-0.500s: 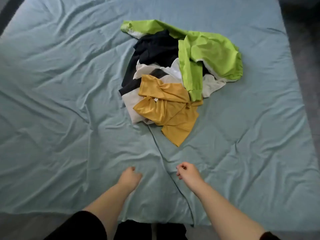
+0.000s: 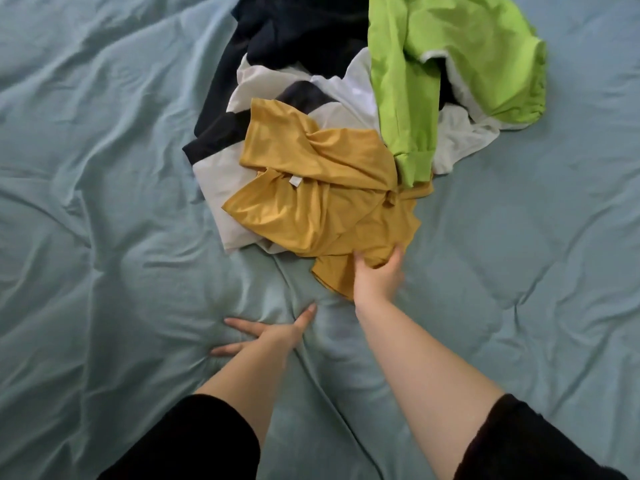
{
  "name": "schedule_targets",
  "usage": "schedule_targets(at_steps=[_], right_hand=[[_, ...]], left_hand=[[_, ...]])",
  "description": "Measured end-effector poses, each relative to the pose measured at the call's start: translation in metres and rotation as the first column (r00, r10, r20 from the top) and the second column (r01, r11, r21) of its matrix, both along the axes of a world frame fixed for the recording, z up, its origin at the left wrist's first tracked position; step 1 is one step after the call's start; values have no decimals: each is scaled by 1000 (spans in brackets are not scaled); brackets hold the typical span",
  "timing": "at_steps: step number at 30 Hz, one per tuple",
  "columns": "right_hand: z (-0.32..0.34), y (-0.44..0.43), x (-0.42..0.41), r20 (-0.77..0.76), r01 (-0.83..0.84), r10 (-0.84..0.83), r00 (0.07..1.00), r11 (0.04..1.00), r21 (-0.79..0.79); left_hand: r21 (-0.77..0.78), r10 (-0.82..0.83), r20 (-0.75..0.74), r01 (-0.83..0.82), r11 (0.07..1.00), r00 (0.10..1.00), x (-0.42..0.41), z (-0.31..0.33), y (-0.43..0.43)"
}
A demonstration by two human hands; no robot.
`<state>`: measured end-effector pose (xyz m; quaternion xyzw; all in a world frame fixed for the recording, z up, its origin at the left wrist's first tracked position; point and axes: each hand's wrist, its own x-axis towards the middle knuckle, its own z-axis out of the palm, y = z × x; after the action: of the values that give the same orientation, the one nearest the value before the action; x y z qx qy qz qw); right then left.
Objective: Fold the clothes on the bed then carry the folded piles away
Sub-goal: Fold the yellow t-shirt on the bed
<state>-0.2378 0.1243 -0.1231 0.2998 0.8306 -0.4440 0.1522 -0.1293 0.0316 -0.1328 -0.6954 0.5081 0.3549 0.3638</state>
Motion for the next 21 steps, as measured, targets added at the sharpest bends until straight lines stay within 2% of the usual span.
schedule_targets(at_steps=[1, 3, 5, 7, 9, 12, 15, 17, 18, 19, 21], right_hand=[[-4, -2, -5, -9, -46, 46, 999, 999, -5], [-10, -3, -7, 20, -241, 240, 970, 970, 38], [-12, 4, 0, 86, -487, 480, 873, 864, 130], [-12, 18, 15, 147, -647, 631, 762, 731, 220], [-8, 38, 34, 197, -726, 703, 683, 625, 286], [-1, 79, 68, 286, -784, 731, 620, 564, 257], [7, 128, 112, 387, -855, 762, 518, 475, 209], [13, 160, 139, 440, -879, 765, 471, 449, 160], [15, 175, 151, 458, -881, 761, 460, 456, 128], [18, 190, 161, 474, -880, 756, 452, 465, 97], [24, 216, 177, 488, -876, 750, 446, 477, 67]], left_hand=[[-10, 22, 7, -21, 1000, 1000, -2, -4, 1], [-21, 38, 17, -38, 999, 999, -4, -9, 3], [-35, 52, 13, -52, 998, 999, -6, -10, 5], [-49, 45, 2, -45, 998, 999, -6, -6, 8], [-36, 30, -3, -30, 999, 1000, -5, 4, 11], [-12, -50, -40, 50, 999, 998, 6, 21, 13], [-102, -195, -195, 178, 979, 961, 37, 41, 14], [-320, -389, -359, 280, 905, 848, 62, 57, 24], [-442, -539, -398, 360, 822, 743, 70, 63, 31], [-541, -699, -389, 466, 700, 600, 74, 67, 38], [-653, -921, -288, 650, 390, 263, 68, 64, 48]])
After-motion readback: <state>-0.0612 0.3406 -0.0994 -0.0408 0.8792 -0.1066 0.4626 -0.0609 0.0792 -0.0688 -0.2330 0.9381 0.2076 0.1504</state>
